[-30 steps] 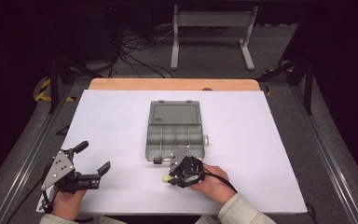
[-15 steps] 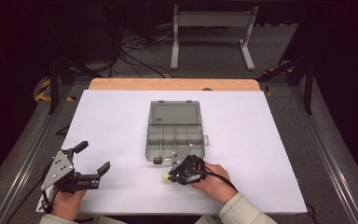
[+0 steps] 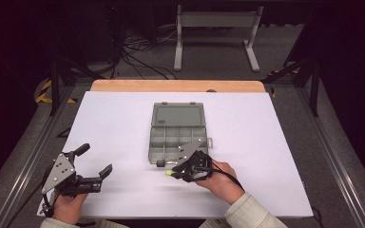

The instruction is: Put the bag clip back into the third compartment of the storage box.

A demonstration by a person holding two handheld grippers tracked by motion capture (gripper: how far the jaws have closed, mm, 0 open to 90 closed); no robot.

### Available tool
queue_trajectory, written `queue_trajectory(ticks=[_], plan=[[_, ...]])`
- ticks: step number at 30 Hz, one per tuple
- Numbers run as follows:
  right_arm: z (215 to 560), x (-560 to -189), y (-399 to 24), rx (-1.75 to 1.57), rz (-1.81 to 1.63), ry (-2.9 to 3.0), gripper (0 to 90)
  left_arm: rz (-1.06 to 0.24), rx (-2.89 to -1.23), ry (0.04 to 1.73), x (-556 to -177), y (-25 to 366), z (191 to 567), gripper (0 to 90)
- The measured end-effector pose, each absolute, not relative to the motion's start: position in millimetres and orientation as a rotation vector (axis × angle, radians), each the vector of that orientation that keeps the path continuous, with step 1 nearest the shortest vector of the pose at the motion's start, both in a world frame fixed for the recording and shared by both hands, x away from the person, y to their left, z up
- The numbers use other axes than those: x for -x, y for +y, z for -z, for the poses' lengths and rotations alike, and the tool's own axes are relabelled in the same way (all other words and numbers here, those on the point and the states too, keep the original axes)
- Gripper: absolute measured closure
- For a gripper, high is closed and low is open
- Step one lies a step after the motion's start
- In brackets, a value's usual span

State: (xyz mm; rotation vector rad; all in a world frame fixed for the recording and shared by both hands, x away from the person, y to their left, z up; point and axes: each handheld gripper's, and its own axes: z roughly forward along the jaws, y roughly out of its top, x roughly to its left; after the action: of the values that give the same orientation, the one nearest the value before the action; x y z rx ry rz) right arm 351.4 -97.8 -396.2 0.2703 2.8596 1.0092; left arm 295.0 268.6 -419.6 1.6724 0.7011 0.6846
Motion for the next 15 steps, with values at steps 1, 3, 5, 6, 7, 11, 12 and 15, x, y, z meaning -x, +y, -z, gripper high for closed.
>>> queue_trajectory(ticks=[1,3,5,6,7,11,12,15], plan=[[394.0,-352.0,-97.9,-0.269,-1.006,2.854,78.6,-0.686,-1.673,0.700,-294.9,268.7,419.5,0.8],[390.8,-352.6,-98.0,-0.276,-1.010,2.852,78.6,-0.687,-1.673,0.700,-294.8,268.7,419.3,0.8],[382.9,-353.7,-98.5,-0.294,-1.025,2.841,78.6,-0.687,-1.671,0.697,-294.8,268.5,419.3,0.8],[380.0,-354.1,-98.8,-0.297,-1.029,2.837,78.6,-0.687,-1.672,0.700,-294.8,268.4,419.4,0.8],[380.0,-354.1,-98.8,-0.297,-1.029,2.837,78.6,-0.687,-1.672,0.700,-294.8,268.4,419.4,0.8],[371.2,-357.9,-100.6,-0.299,-1.039,2.820,78.6,-0.685,-1.673,0.700,-294.9,268.5,419.5,0.8],[369.5,-358.6,-101.1,-0.304,-1.041,2.819,78.6,-0.685,-1.672,0.701,-294.9,268.6,419.5,0.8],[364.4,-360.6,-101.9,-0.305,-1.044,2.808,78.6,-0.684,-1.670,0.702,-295.5,268.6,420.1,0.8]])
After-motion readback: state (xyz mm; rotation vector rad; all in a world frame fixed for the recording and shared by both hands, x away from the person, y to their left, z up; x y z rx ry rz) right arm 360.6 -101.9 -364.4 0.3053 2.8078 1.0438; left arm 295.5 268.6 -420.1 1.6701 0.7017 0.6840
